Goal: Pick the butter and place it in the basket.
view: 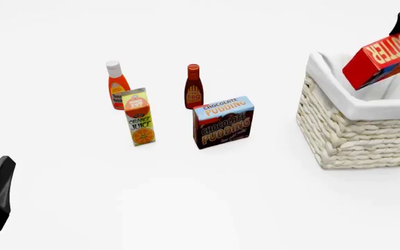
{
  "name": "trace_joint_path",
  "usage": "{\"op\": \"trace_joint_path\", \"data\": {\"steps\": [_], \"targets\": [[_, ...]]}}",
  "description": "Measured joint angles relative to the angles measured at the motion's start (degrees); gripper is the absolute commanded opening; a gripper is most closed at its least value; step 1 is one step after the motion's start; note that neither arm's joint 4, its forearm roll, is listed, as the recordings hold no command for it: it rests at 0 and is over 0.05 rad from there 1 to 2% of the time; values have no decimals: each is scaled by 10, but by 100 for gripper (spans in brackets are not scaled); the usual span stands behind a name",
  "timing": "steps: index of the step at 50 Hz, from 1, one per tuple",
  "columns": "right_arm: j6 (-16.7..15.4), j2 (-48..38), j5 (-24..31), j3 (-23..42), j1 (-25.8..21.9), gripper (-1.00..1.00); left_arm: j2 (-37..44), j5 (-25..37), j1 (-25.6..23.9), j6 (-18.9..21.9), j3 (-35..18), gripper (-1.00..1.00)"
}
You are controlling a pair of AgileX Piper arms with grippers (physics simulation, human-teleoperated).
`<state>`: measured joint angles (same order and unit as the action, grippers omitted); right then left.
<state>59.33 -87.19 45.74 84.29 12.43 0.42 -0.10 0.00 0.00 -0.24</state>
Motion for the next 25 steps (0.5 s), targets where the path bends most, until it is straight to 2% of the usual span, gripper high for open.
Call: {"op": "trace_joint_path", "data": {"steps": [25], "targets": [[19, -36, -8, 18, 5, -100, 0, 0, 0, 0, 0, 100]]}}
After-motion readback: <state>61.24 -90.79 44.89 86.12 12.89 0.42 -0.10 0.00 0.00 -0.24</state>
